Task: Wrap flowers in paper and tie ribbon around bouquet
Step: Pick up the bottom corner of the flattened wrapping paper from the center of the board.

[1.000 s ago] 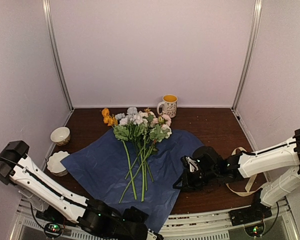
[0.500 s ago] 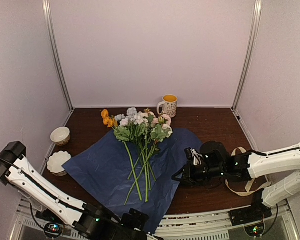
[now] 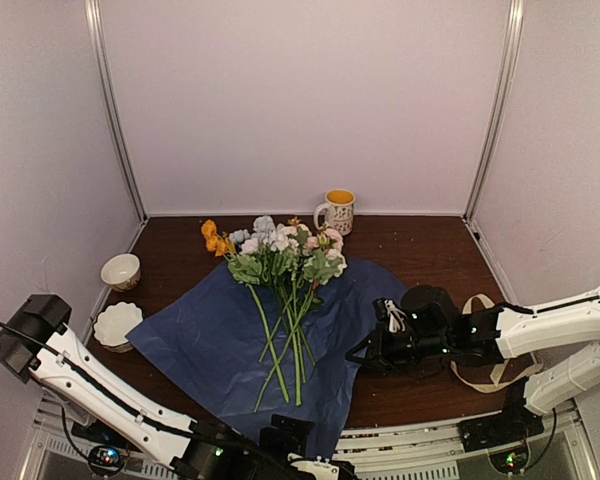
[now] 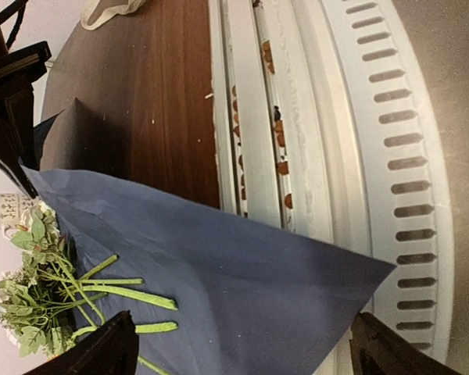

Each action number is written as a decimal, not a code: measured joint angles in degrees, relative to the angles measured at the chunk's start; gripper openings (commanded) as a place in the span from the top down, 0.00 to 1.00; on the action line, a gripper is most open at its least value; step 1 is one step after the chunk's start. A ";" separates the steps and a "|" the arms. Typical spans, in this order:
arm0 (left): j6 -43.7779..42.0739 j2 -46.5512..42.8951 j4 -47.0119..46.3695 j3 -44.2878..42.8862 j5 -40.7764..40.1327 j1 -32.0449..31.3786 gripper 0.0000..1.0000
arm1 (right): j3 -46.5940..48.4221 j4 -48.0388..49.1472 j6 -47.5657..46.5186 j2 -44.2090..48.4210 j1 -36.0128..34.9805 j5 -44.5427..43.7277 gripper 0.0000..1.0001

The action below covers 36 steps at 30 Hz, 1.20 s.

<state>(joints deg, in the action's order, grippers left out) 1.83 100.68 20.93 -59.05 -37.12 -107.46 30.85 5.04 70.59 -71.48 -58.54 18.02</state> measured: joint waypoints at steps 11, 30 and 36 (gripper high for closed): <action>-1.66 5.25 -1.07 -3.67 3.23 0.00 0.05 | 0.00 0.63 2.25 -0.04 0.00 -1.11 1.00; 5.40 -6.49 -4.07 5.90 -6.51 2.27 1.00 | 2.43 -14.43 -5.42 1.95 0.00 -7.74 0.60; 5.05 -10.16 -4.28 7.65 -1.46 5.07 1.00 | 4.90 -31.71 -12.98 13.94 0.00 -16.13 0.47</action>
<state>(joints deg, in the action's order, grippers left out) 6.87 90.52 16.64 -51.40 -38.59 -102.39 35.75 -26.68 57.60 -57.54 -58.54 1.89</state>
